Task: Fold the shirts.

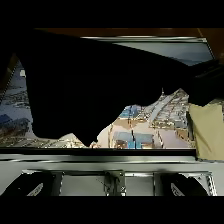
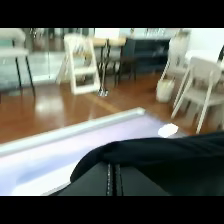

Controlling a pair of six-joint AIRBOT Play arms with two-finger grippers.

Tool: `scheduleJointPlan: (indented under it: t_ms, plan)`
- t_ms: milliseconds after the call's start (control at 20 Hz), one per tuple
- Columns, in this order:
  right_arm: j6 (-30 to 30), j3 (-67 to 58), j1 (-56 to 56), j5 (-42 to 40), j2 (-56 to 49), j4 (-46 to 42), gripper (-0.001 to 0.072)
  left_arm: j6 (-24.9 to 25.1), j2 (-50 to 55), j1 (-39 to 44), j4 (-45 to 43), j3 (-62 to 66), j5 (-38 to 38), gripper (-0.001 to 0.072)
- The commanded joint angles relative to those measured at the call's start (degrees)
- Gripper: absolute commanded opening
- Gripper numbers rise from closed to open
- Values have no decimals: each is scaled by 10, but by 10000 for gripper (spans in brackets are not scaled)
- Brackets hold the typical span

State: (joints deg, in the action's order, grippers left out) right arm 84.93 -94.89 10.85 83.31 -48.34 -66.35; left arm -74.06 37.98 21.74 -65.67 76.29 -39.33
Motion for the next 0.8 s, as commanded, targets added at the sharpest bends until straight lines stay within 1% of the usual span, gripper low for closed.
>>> scheduleJointPlan:
  t_ms: [0, 100, 200, 300, 400, 500, 650, 700, 750]
  plan:
    - [48, -3, 0, 61, -9, -45, 59, -64, 19, -1, -123, -2, -108, 38]
    - [75, -3, 0, 99, -39, -46, 59, -64, 42, -1, -127, -19, -115, 38]
    - [80, 5, 0, 138, -87, -49, 59, -64, 75, -1, -144, -40, -113, 38]
    - [73, 29, 0, 123, -140, -77, 59, -64, 123, -1, -170, -53, -103, 38]
    - [68, 43, 0, 62, -211, -151, 59, -65, 182, -8, -179, -53, -79, 38]
    - [83, 43, -1, -20, -281, -201, 59, -98, 241, -23, -179, -53, -43, 39]
    - [122, 43, -1, -135, -363, -197, 59, -187, 329, -43, -179, -53, 2, 39]
    - [139, 43, -1, -159, -386, -183, 59, -209, 357, -43, -179, -53, 7, 39]
    - [155, 43, -1, -181, -410, -170, 60, -220, 388, -42, -177, -53, 5, 40]
